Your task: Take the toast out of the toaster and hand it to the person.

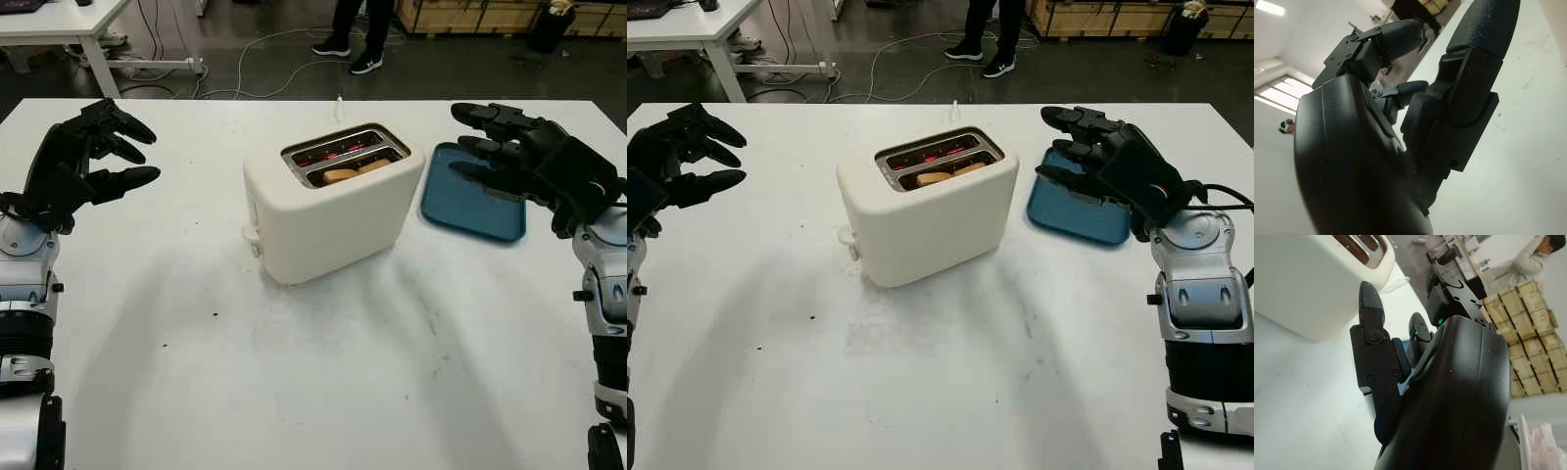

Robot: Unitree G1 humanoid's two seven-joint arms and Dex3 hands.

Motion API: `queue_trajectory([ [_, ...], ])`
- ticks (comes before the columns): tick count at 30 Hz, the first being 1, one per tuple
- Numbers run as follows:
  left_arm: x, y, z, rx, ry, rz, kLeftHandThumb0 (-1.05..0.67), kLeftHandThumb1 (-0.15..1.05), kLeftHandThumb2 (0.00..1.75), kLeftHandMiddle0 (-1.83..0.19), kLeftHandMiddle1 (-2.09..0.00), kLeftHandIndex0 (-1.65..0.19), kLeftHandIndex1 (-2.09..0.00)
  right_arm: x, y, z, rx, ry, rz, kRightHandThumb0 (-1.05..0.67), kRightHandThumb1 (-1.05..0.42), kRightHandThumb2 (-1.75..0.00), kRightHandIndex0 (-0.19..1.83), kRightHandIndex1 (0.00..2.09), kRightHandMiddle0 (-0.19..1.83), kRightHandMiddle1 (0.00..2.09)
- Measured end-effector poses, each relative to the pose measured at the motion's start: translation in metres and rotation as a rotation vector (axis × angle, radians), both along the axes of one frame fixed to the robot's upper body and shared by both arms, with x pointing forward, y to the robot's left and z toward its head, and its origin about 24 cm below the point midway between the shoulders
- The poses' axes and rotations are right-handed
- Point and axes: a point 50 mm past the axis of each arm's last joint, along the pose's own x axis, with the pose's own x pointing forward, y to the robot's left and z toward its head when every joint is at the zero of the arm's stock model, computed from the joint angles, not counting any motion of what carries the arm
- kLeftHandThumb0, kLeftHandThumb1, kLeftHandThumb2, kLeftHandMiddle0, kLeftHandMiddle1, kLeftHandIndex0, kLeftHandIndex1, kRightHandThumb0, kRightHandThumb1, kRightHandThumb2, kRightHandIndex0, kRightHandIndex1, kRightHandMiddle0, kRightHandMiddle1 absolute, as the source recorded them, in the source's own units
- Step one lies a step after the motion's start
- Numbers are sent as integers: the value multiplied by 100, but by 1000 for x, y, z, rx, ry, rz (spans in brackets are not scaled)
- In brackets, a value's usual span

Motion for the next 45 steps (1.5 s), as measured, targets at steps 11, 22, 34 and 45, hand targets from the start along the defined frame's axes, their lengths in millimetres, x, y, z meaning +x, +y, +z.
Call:
queue_trajectory([
  [11, 0, 0, 0, 0, 0, 0, -105, 85, 0, -31, -151, -39, -134, 0, 0, -1, -10, -6, 3, -35, -92, -19, 39, 1, 39, 1],
  [22, 0, 0, 0, 1, 0, -4, -105, 84, 0, -32, -150, -39, -133, 0, 0, -1, -10, -5, 3, -34, -92, -19, 38, 0, 38, 0],
  [34, 0, -1, 0, 3, 2, -8, -105, 85, 0, -31, -150, -39, -133, 0, 0, -1, -7, -4, 2, -35, -92, -18, 39, 0, 39, 0],
  [45, 0, -1, 1, 3, -1, -9, -105, 86, 0, -31, -150, -40, -132, 0, 0, -1, -9, -5, 2, -36, -92, -20, 40, 1, 39, 0],
])
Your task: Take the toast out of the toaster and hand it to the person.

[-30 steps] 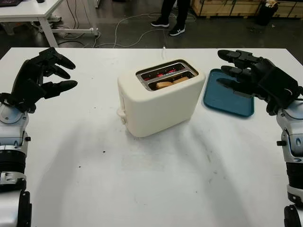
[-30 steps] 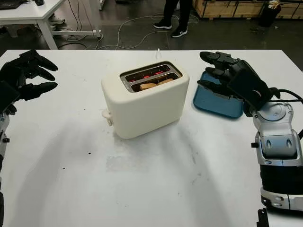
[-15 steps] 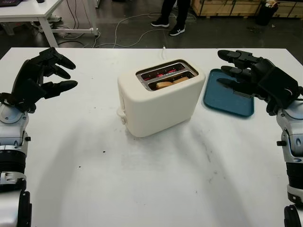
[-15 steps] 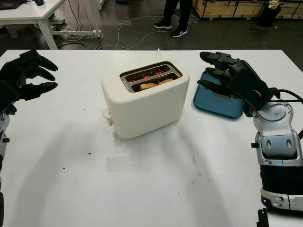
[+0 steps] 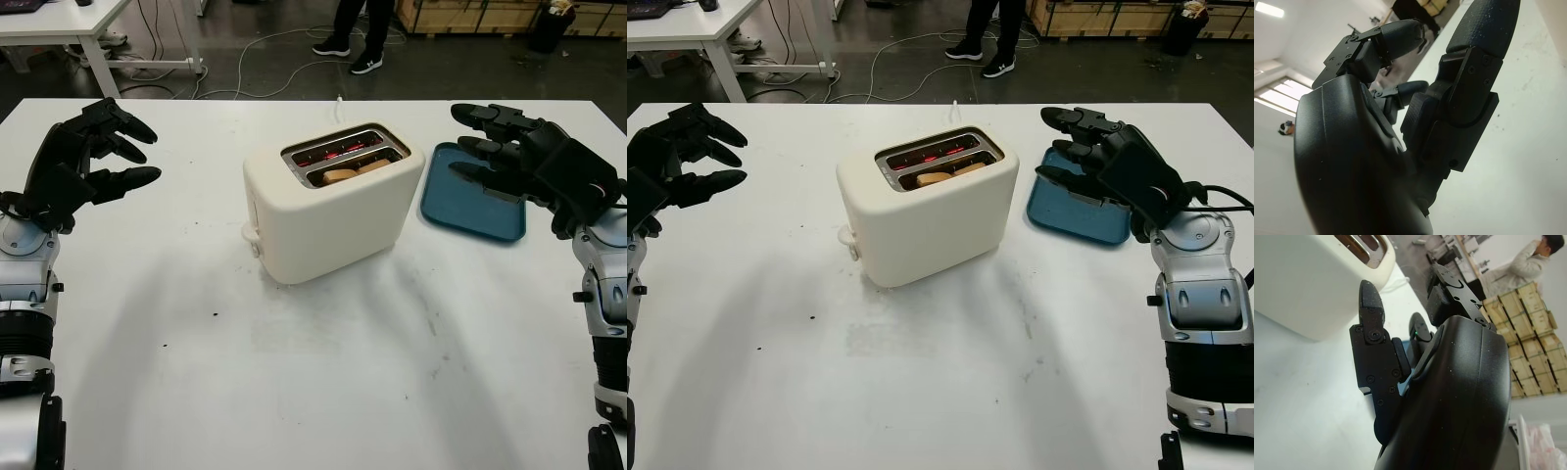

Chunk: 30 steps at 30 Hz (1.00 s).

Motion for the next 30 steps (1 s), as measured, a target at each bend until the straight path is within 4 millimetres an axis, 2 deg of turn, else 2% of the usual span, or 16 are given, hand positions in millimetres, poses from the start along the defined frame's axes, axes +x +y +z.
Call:
queue_trajectory([
  [20, 0, 0, 0, 1, 2, -2, -105, 86, 0, -33, -146, -42, -128, 0, 0, 0, 4, 0, 2, -31, -92, -20, 39, 1, 39, 0],
  [30, 0, 0, 0, 2, 0, 3, -105, 85, 0, -34, -148, -42, -128, 0, 0, -1, 2, 3, -1, -34, -92, -19, 40, 1, 40, 1],
])
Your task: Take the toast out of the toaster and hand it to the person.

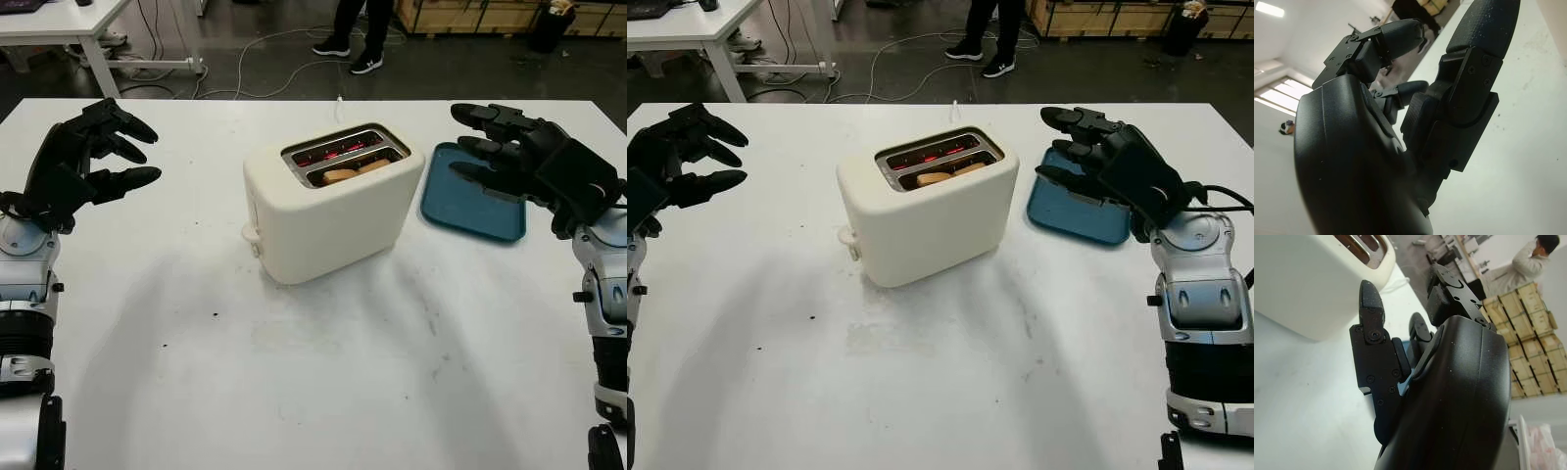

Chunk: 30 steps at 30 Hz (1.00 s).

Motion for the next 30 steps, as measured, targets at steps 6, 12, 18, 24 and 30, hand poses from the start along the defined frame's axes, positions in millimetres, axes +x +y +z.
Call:
queue_trajectory([
  [6, 0, 0, 0, 0, 2, -4, -105, 84, 0, -33, -147, -43, -127, 0, 0, 0, 0, 0, 0, -33, -92, -20, 40, 1, 39, 0],
  [12, 0, 0, 0, -1, 2, -5, -105, 85, 1, -32, -147, -42, -128, 0, 0, 0, 0, 0, 0, -33, -92, -21, 39, 0, 39, 0],
  [18, 0, 0, 0, -2, 1, -3, -105, 85, 0, -33, -148, -41, -129, 0, 0, 0, 0, 0, 0, -33, -92, -20, 40, 1, 40, 0],
  [24, 0, 0, 0, -2, 0, -4, -105, 85, 0, -34, -148, -42, -129, 0, -1, 1, 11, -2, 2, -32, -92, -16, 40, 1, 40, 0],
  [30, 0, 0, 0, -4, -2, 0, -105, 86, 0, -34, -148, -43, -129, 3, 0, 6, 5, -18, 0, -32, -90, -3, 45, 3, 43, 2],
])
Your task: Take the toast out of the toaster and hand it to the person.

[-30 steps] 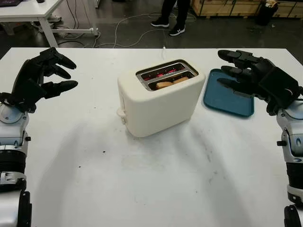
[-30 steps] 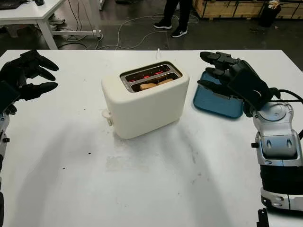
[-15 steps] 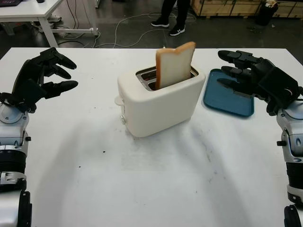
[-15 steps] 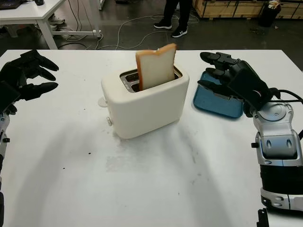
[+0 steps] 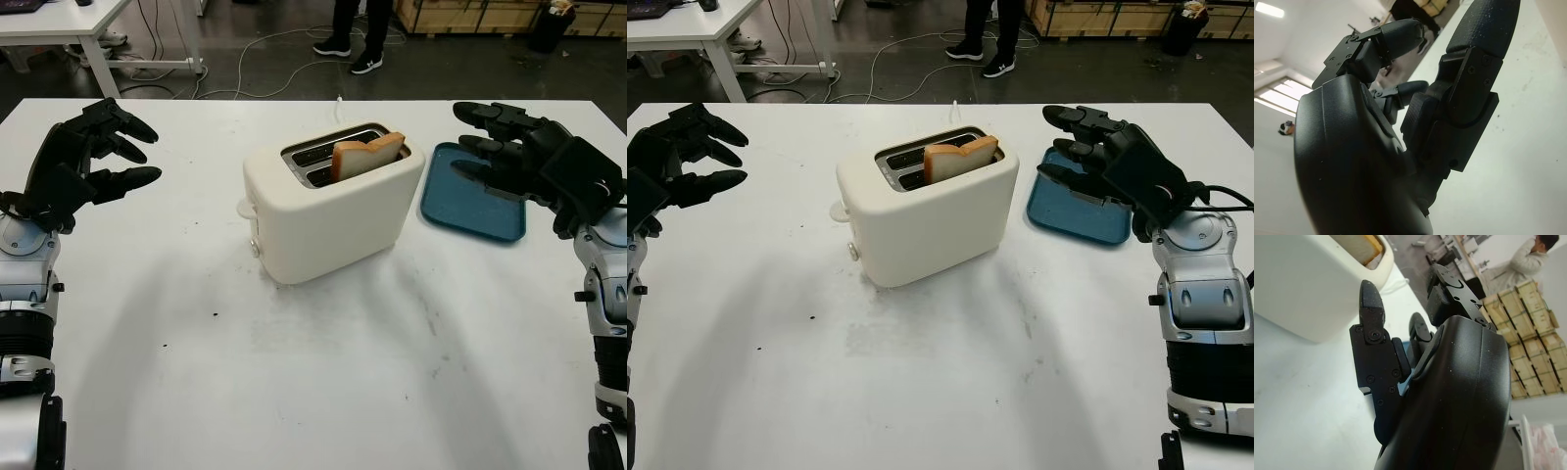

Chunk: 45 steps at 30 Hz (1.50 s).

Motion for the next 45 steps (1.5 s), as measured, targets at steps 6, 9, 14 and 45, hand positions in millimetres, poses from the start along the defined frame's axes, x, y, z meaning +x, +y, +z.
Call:
queue_trajectory([
  [6, 0, 0, 0, -1, -1, 2, -105, 86, 0, -34, -148, -42, -129, 16, 18, 53, -88, -170, 41, -9, -82, 0, 58, 9, 54, 6],
  [9, 0, 0, 0, -1, 0, 2, -105, 86, 0, -33, -148, -41, -129, 25, 31, 82, -174, -259, 91, 2, -75, -1, 63, 12, 60, 9],
  [14, 0, 0, 0, 0, -4, 0, -105, 86, 0, -32, -149, -40, -130, 41, 54, 114, -347, -407, 156, 4, -62, -1, 95, 28, 86, 20],
  [45, -1, 0, 0, 0, -5, -2, -105, 86, 0, -32, -149, -39, -132, 79, 106, 99, -823, -191, 387, -67, -60, 0, 95, 42, 99, 6],
])
